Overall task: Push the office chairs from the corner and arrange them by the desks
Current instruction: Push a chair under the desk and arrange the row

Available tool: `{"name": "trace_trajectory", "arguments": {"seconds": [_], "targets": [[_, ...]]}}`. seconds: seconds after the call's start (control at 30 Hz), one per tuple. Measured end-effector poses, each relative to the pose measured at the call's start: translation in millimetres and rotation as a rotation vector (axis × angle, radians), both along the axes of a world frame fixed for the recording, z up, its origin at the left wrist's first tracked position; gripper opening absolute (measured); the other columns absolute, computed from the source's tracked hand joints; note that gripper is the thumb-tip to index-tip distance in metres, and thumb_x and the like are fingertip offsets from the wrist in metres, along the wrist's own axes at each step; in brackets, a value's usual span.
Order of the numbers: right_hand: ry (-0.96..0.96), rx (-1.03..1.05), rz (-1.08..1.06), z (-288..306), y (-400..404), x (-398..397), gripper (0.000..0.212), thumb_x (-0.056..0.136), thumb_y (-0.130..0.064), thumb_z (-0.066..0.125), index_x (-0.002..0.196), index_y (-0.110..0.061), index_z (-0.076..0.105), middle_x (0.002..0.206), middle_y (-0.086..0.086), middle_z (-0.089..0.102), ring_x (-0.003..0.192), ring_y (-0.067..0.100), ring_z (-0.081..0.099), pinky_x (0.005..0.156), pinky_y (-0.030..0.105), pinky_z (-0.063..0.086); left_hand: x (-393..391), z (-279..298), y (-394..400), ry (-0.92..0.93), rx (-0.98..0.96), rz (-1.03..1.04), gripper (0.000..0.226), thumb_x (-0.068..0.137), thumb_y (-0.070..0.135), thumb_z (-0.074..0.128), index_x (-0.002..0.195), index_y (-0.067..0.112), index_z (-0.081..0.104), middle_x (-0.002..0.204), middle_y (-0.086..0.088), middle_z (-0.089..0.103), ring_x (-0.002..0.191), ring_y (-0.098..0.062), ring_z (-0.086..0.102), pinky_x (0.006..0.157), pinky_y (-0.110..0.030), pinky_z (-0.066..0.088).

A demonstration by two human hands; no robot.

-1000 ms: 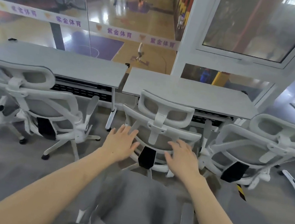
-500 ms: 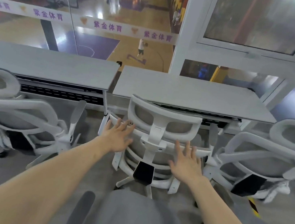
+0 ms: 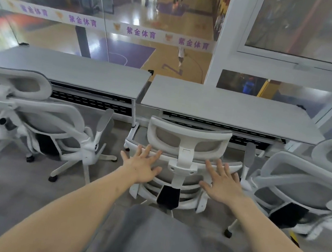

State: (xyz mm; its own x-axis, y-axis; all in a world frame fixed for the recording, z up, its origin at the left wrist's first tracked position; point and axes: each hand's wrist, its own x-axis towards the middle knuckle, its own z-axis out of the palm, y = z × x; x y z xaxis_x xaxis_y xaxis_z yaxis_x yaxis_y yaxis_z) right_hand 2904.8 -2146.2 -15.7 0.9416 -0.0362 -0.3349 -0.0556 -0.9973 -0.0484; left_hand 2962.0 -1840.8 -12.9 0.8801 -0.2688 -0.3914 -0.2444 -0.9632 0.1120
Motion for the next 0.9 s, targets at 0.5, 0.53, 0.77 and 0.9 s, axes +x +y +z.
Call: {"name": "trace_trajectory", "arguments": {"seconds": [0.5, 0.53, 0.77, 0.9], "targets": [[0.007, 0.016, 0.012, -9.7, 0.4, 41.5, 0.079, 0.099, -0.076, 0.024, 0.16, -0.047, -0.018, 0.17, 0.004, -0.025, 0.158, 0.031, -0.016, 0.128, 0.054, 0.004, 25.6, 4.7, 9.5, 0.05, -0.053, 0.03, 0.075, 0.098, 0.076, 0.027, 0.158, 0.053, -0.012, 0.169, 0.009, -0.028, 0.156, -0.029, -0.024, 0.114, -0.08, -0.004], [0.004, 0.017, 0.006, -9.9, 1.8, 47.0, 0.079, 0.098, -0.076, 0.023, 0.16, -0.047, -0.017, 0.17, 0.004, -0.025, 0.159, 0.031, -0.015, 0.128, 0.054, 0.004, 32.1, 5.4, 10.5, 0.052, -0.056, 0.026, 0.075, 0.098, 0.075, 0.027, 0.159, 0.053, -0.011, 0.169, 0.008, -0.027, 0.156, -0.029, -0.024, 0.114, -0.08, -0.004], [-0.035, 0.024, -0.025, -12.1, 11.2, 83.9, 0.078, 0.098, -0.076, 0.022, 0.161, -0.047, -0.013, 0.172, 0.004, -0.018, 0.159, 0.031, -0.012, 0.128, 0.055, 0.002, 80.4, 1.7, 14.7, 0.031, -0.06, 0.006, 0.073, 0.099, 0.073, 0.027, 0.159, 0.053, -0.01, 0.17, 0.008, -0.026, 0.157, -0.029, -0.022, 0.116, -0.078, -0.004], [-0.033, 0.045, -0.035, -15.6, 12.7, 103.2, 0.078, 0.098, -0.077, 0.022, 0.161, -0.046, -0.013, 0.171, 0.005, -0.021, 0.159, 0.032, -0.014, 0.128, 0.055, 0.001, 103.2, -4.4, 15.8, 0.011, -0.063, 0.005, 0.076, 0.097, 0.077, 0.027, 0.159, 0.054, -0.01, 0.169, 0.008, -0.026, 0.157, -0.028, -0.023, 0.115, -0.079, -0.003]]}}
